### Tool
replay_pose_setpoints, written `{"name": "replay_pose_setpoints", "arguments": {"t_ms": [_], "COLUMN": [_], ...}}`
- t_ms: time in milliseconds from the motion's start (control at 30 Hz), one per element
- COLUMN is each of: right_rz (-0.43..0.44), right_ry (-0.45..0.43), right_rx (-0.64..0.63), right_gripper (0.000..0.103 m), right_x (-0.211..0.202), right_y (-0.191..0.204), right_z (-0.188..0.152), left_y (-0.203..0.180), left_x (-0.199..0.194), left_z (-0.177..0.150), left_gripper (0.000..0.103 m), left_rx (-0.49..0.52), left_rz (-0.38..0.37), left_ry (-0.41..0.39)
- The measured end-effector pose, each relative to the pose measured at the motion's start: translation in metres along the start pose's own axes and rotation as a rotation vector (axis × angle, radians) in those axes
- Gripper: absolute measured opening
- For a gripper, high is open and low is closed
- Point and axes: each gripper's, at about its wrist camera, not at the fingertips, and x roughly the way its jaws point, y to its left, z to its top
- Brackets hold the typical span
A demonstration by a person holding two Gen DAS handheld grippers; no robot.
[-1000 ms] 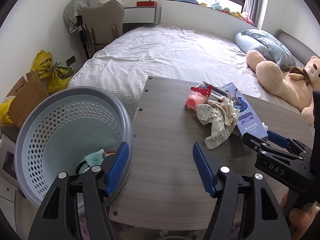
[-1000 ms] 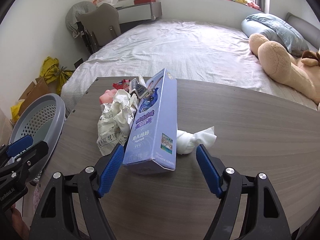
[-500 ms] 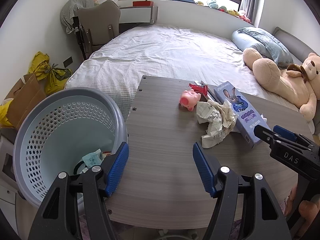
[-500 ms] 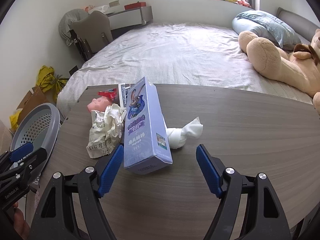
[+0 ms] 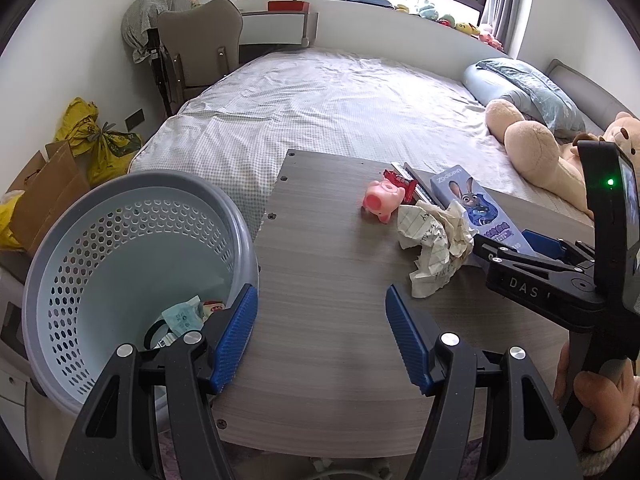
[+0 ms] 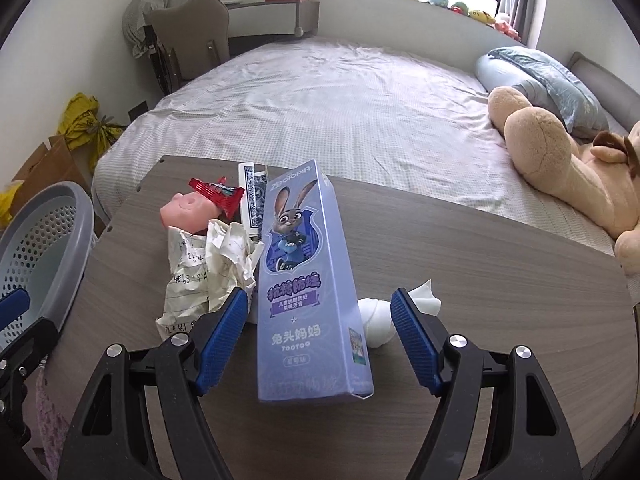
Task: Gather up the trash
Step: 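Close the right gripper around the purple toothbrush box, then grasp the crumpled paper with the left gripper while the right gripper lifts the box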
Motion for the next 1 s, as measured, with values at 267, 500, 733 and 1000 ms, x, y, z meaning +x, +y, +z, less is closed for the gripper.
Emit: {"name": "replay_pose_setpoints", "arguments": {"t_ms": [267, 500, 733, 1000], "right_rz": [-0.025, -0.004, 0.118, 0.174], "right_ry": [0.012, -0.009, -0.013, -0.040], "right_rx": [-0.031, -0.028, 0.100, 0.167], "right_gripper": [0.068, 0.053, 0.052, 0.048], "right_x": [0.010, 0.003, -0.009, -0.028], "right_y": [0.002, 0.002, -0.021, -0.040], "right_z": [0.000, -0.002, -0.008, -0.014], "left_y": [0.000, -0.002, -0.009, -0.030], "left_x": [0.003, 0.004, 0.007, 0.011], "left_z": [0.000, 0.000, -0.001, 0.003], "left_gripper": [0.064, 0.064, 0.064, 0.064], "left_rx": [-0.003, -0.001, 0.011, 0.047], "left_rz": [-0.005, -0.007, -0.020, -0.037], "left_ry": [0.008, 0.011, 0.024, 0.035]}}
